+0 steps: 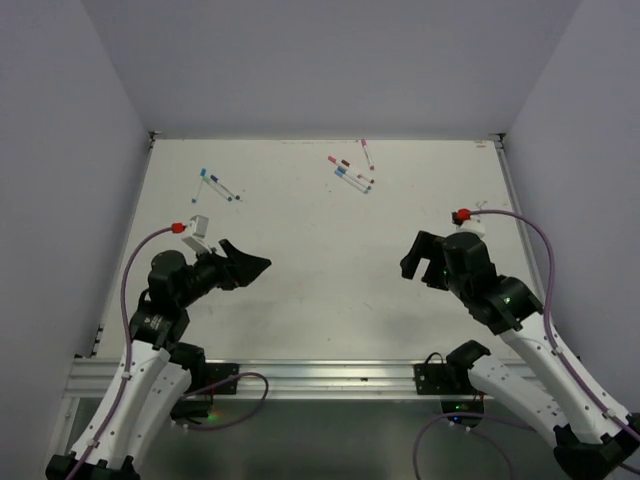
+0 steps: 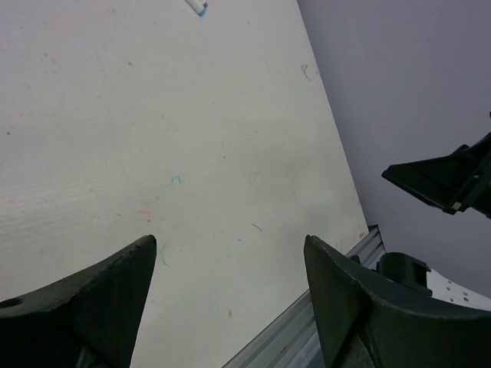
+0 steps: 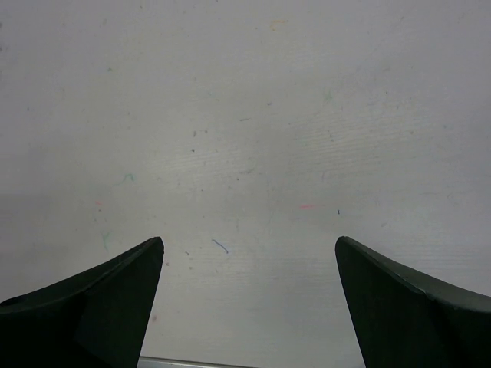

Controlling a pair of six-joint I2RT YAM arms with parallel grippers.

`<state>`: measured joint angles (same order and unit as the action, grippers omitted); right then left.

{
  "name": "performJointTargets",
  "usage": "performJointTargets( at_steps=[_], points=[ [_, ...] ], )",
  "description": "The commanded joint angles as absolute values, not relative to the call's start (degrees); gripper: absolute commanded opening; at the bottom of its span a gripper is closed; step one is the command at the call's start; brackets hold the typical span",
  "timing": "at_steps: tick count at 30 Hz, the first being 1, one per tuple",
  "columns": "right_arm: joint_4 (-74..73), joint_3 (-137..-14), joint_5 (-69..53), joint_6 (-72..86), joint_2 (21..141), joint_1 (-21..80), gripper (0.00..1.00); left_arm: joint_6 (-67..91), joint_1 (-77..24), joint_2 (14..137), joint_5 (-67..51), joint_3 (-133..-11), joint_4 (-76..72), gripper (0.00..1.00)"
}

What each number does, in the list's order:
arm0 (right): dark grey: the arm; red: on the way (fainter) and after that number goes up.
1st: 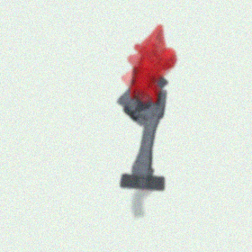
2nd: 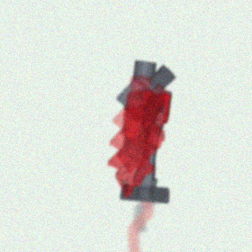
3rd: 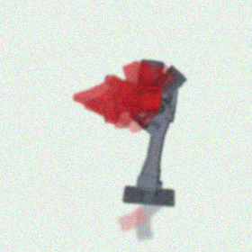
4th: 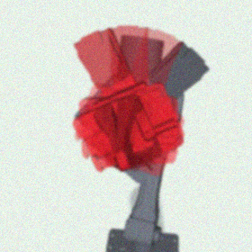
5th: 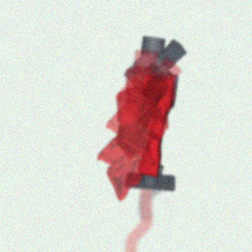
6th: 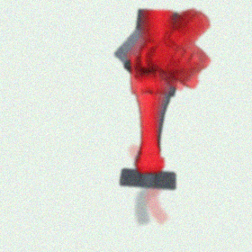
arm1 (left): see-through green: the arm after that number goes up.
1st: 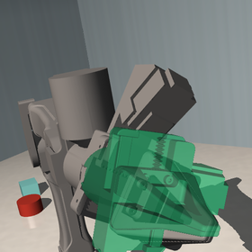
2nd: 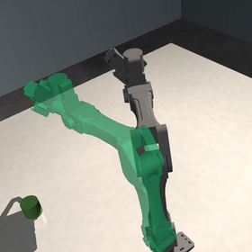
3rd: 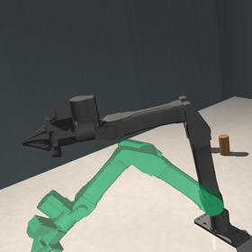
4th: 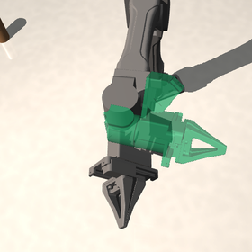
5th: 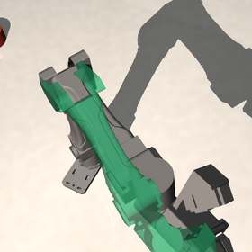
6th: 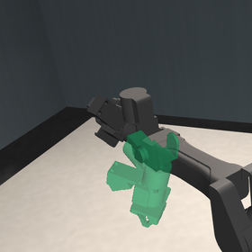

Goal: Open the pen caps

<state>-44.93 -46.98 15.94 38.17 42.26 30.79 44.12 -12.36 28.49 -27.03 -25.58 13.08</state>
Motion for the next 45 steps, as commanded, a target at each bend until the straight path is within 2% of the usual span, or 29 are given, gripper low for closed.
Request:
performJointTargets(
  at_steps=[1,5,9,11,16,19,22,23,24,25,26,27,28,29,30,32,33,34,35,36,37,38,39,44,45],
  points=[
    [-42.0,-45.1,15.5,37.3,40.8,30.8,0.99,46.6,-12.6,29.6,-30.4,-24.6,9.2,0.79],
    [-37.5,-41.6,13.9,38.0,39.6,30.8,0.99,51.3,-12.6,33.5,-32.0,-22.1,4.1,0.75],
    [-34.0,-37.4,15.7,38.6,35.2,30.8,0.99,56.5,-12.6,35.1,-31.6,-17.9,-2.0,0.85],
    [-33.9,-37.1,16.8,37.2,34.5,30.8,0.99,55.8,-12.6,35.0,-28.7,-18.0,-0.8,0.89],
    [-35.3,-38.6,16.7,34.3,39.9,30.8,0.99,47.8,-12.6,33.9,-19.9,-22.8,8.2,0.89],
    [-35.2,-39.4,15.8,34.8,43.8,30.8,0.99,42.7,-12.6,34.3,-18.0,-25.6,13.7,0.75],
    [-35.6,-39.2,16.3,36.3,46.5,30.8,0.94,40.3,-12.6,33.9,-17.4,-26.5,15.0,0.18],
    [-35.6,-38.9,16.2,36.5,46.8,30.8,0.9,40.3,-12.6,33.6,-17.5,-26.3,14.9,0.0],
    [-35.5,-38.8,16.1,36.6,46.8,30.8,0.8,40.0,-12.6,33.3,-18.6,-26.0,14.2,0.0],
    [-35.2,-38.4,15.9,36.7,46.4,30.8,0.76,40.1,-12.6,32.9,-18.8,-26.0,13.7,0.0],
    [-34.9,-37.6,15.3,36.6,45.1,30.8,0.58,40.2,-12.6,32.7,-18.8,-26.1,13.6,0.0],
    [-34.5,-37.3,15.3,36.6,44.3,30.8,0.2,39.9,-12.6,32.6,-19.3,-26.1,13.1,0.0],
    [-34.5,-36.8,15.6,36.7,43.3,30.8,0.04,39.8,-12.6,32.3,-19.4,-26.2,13.1,0.0],
    [-34.7,-36.1,16.1,36.9,41.4,30.8,0.0,39.8,-12.6,32.3,-19.2,-26.3,13.1,0.0],
    [-35.0,-35.9,16.4,36.7,40.5,30.8,0.0,39.6,-12.6,32.2,-19.1,-26.5,13.1,0.1],
    [-35.5,-35.7,17.6,36.3,39.4,30.8,0.0,39.6,-12.6,31.8,-18.7,-26.5,13.3,0.43],
    [-35.8,-35.9,17.9,35.5,39.2,30.8,0.07,39.5,-12.6,31.7,-18.8,-26.4,13.1,0.48],
    [-36.0,-36.1,18.2,35.1,39.4,30.8,0.22,39.4,-12.6,31.6,-18.9,-26.2,12.5,0.57],
    [-35.9,-36.8,18.7,34.6,40.0,30.8,0.38,39.3,-12.6,31.6,-19.0,-26.2,12.4,0.73],
    [-35.0,-37.3,19.8,33.8,41.7,30.8,0.62,39.2,-12.6,31.8,-19.0,-26.1,12.0,0.8],
    [-34.2,-38.0,20.6,33.1,43.3,30.8,0.68,39.1,-12.6,32.3,-19.1,-26.0,11.5,0.86],
    [-33.1,-39.7,21.3,32.4,45.0,30.8,0.73,39.0,-12.6,32.5,-19.2,-25.8,11.1,0.96],
    [-31.8,-40.8,23.1,31.6,47.0,30.8,0.79,39.1,-12.6,33.0,-19.6,-25.7,10.5,1.0],
    [-23.2,-53.7,25.8,25.3,68.7,30.1,0.84,39.4,-12.6,37.9,-20.7,-26.1,6.1,1.0],
    [-22.6,-56.2,25.9,24.4,71.8,29.5,0.9,38.9,-12.6,38.7,-20.7,-26.8,5.0,1.0]
  ],
)
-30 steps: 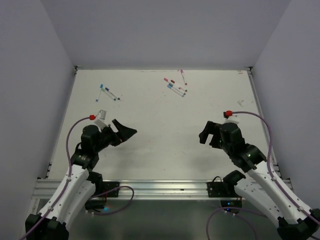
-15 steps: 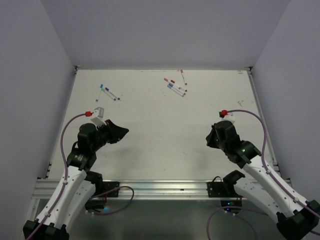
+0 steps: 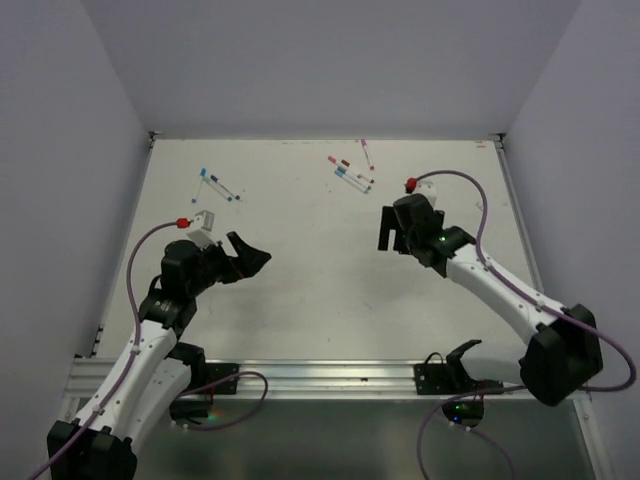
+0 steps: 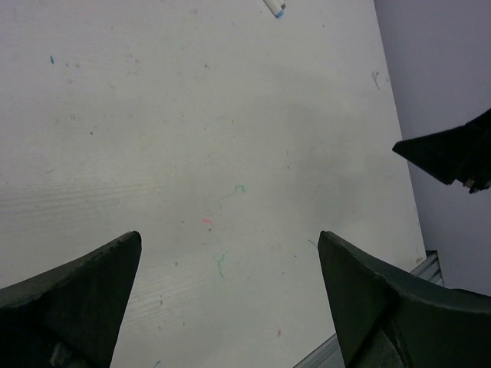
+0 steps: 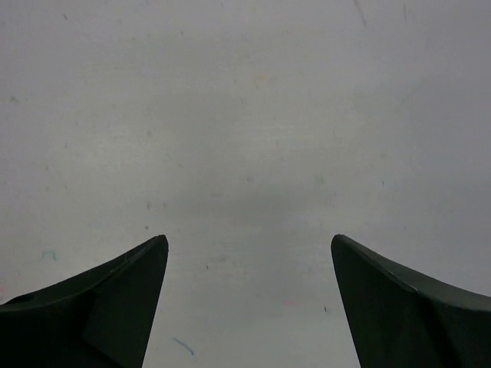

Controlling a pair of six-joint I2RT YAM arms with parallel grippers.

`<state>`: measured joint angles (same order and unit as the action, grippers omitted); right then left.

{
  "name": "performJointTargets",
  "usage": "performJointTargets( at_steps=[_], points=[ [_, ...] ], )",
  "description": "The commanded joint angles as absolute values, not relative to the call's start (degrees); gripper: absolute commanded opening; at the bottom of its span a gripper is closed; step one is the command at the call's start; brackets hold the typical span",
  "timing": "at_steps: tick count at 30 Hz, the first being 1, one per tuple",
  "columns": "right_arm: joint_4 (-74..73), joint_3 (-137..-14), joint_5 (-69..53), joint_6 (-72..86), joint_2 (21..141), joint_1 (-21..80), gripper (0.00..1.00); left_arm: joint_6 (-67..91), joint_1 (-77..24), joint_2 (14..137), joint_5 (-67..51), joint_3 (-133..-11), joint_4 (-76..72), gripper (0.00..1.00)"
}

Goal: Open the pen caps

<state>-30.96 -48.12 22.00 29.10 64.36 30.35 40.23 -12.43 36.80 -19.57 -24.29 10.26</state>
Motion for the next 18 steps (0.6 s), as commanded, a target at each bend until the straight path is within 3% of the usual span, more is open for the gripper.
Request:
performJointTargets(
  at_steps=[1,5,18],
  points=[
    [-22.2,-58.8,25.3,23.8,78.2,29.0,0.93,38.6,-12.6,40.4,-20.7,-27.2,4.6,1.0],
    [-21.7,-72.7,21.0,22.4,91.3,25.3,0.98,35.2,-12.6,45.1,-18.3,-31.1,4.3,1.0],
    [-20.6,-107.9,17.4,11.7,124.2,19.6,0.98,32.4,-12.6,54.7,-15.5,-35.9,-3.5,1.0]
  ],
)
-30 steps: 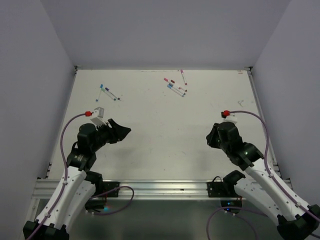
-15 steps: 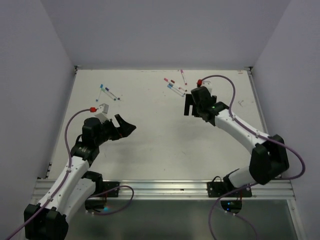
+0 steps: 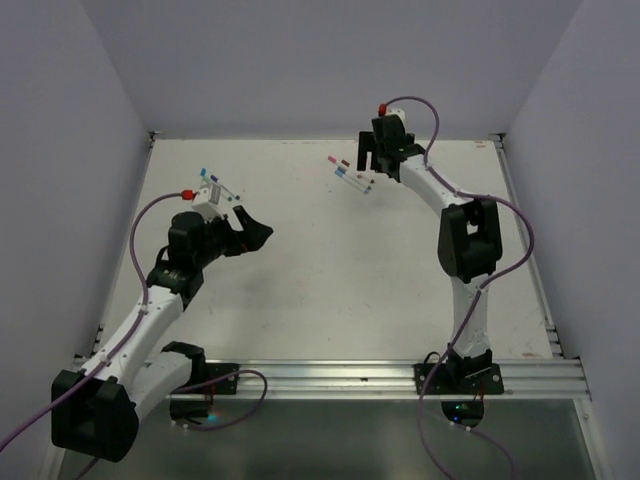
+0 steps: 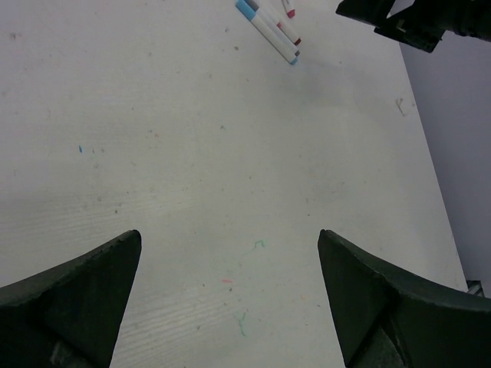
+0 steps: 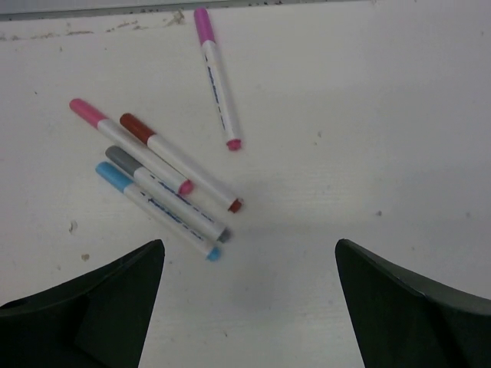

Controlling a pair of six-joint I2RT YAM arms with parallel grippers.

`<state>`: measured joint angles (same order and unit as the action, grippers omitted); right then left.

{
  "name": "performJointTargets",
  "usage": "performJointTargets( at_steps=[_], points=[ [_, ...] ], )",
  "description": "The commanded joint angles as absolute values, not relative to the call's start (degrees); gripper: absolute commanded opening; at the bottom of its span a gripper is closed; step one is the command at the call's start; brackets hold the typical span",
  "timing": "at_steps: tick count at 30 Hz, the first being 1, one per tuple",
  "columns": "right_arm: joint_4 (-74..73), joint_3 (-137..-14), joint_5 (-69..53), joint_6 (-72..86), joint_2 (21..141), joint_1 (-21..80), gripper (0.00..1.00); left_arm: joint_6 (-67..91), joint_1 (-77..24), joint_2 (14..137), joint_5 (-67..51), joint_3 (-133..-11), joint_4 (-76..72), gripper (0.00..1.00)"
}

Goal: Open the pen caps

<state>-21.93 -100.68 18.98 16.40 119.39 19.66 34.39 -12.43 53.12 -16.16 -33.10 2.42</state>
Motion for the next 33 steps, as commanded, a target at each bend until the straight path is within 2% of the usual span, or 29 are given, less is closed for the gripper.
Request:
performJointTargets(
  at_steps=[1,9,15,19,24,33],
  points=[
    [-20.7,-109.8,16.6,11.3,125.7,19.5,0.97,32.3,-12.5,55.4,-15.7,-36.0,-4.0,1.0],
    [-27.0,-136.4,13.6,9.5,145.2,18.8,0.78,31.4,-12.6,60.1,-16.6,-38.1,-6.4,1.0],
    [-21.1,-136.1,12.6,7.9,147.2,18.0,0.76,30.7,-12.5,61.1,-17.5,-38.1,-7.4,1.0],
    [-23.4,-141.0,11.4,7.5,150.1,17.0,0.76,30.8,-12.5,62.0,-18.8,-38.1,-8.1,1.0],
    [-24.4,-141.4,9.8,7.3,151.8,16.4,0.75,31.6,-12.6,62.8,-20.0,-37.8,-9.5,1.0],
    [-26.7,-143.1,8.3,6.6,154.5,16.3,0.66,32.7,-12.5,62.0,-20.5,-36.2,-10.8,1.0]
  ],
)
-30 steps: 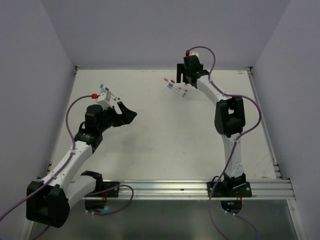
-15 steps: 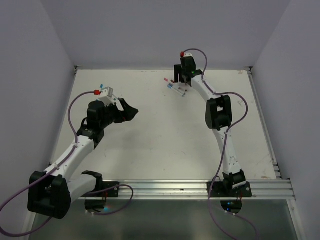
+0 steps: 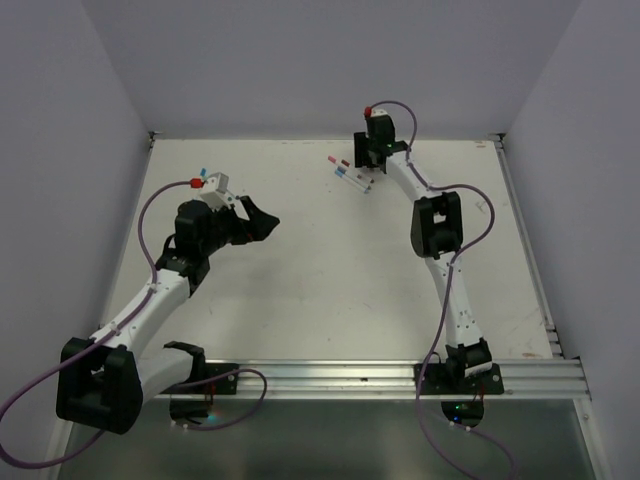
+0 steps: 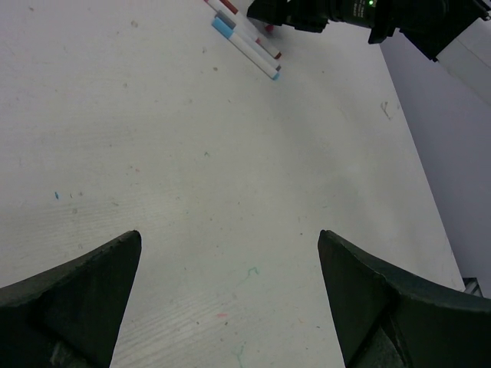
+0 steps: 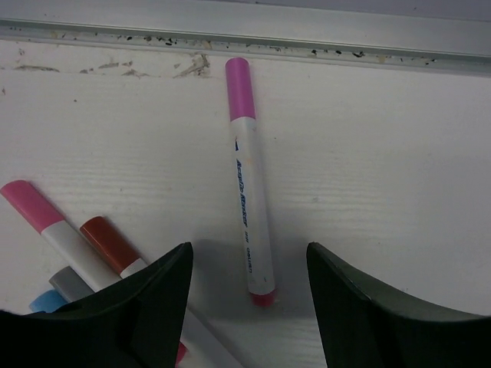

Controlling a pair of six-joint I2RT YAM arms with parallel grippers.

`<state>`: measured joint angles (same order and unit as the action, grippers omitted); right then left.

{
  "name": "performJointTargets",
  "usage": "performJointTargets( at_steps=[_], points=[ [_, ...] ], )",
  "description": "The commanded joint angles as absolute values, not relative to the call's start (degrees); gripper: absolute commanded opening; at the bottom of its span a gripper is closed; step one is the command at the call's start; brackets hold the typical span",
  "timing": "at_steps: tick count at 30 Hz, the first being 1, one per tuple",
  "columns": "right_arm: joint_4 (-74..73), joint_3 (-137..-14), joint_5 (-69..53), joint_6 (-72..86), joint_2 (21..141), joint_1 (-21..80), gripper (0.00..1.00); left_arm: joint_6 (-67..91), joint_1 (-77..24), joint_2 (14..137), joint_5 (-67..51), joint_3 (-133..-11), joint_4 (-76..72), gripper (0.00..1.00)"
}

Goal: Open the pen caps

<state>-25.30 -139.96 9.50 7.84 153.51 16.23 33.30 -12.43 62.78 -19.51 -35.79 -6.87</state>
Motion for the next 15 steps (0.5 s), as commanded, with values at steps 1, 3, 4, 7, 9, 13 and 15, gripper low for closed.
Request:
performJointTargets(
  at_steps=[1,3,4,7,9,13,15],
  points=[
    [-27.0,-143.3,8.8,6.4,155.0,16.4,0.64,32.7,-12.5,61.8,-20.4,-36.0,-10.9,1.0],
    [-27.8,-143.5,9.1,6.1,155.6,16.4,0.63,32.9,-12.5,61.6,-20.4,-35.8,-11.1,1.0],
    [-27.9,-143.5,9.1,5.7,155.7,16.4,0.61,32.9,-12.6,61.6,-20.5,-35.6,-11.1,1.0],
    [-28.1,-143.7,10.4,5.4,156.3,16.4,0.58,32.8,-12.5,61.5,-20.6,-35.3,-11.3,1.0],
    [-28.6,-144.1,11.5,5.1,156.6,16.5,0.54,32.7,-12.5,61.6,-20.7,-35.2,-11.3,1.0],
    [-28.8,-145.0,12.1,5.2,157.4,16.5,0.45,32.3,-12.5,61.7,-20.7,-35.2,-11.3,1.0],
    [-28.7,-145.1,12.6,5.1,157.8,16.5,0.4,32.0,-12.5,61.7,-20.7,-35.3,-11.1,1.0]
  ],
)
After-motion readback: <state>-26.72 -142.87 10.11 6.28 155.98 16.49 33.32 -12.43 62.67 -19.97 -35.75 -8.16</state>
